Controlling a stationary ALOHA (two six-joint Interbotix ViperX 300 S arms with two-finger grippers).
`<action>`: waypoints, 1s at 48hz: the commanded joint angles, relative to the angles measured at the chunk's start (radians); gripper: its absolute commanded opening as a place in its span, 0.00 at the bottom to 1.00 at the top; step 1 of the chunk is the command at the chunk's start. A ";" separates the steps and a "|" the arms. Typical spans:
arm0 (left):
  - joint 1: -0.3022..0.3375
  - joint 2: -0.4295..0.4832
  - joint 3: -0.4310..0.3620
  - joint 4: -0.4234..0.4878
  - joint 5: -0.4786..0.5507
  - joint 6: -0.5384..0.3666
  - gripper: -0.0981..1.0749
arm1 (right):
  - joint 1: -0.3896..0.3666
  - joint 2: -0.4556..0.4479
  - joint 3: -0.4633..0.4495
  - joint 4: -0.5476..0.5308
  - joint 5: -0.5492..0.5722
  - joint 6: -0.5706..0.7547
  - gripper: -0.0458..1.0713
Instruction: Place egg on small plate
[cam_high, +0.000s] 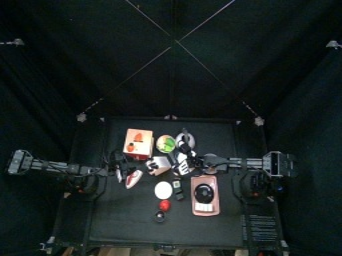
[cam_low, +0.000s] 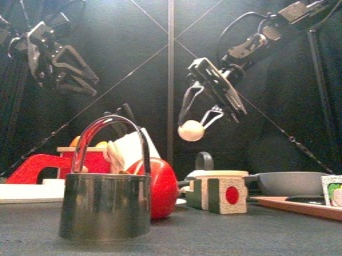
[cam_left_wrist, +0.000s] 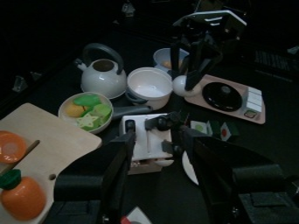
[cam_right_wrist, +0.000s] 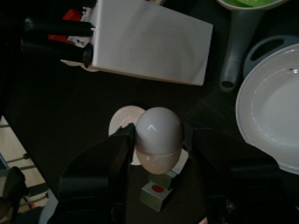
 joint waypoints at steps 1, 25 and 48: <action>-0.002 0.000 -0.014 0.002 0.002 0.000 0.80 | 0.008 -0.037 -0.015 -0.005 -0.009 0.035 0.60; 0.002 0.000 -0.011 0.000 0.005 0.000 0.80 | 0.043 -0.037 -0.066 -0.229 0.184 0.287 0.59; 0.003 0.000 -0.011 -0.002 0.005 0.000 0.80 | 0.129 -0.037 -0.091 -0.494 0.293 0.621 0.59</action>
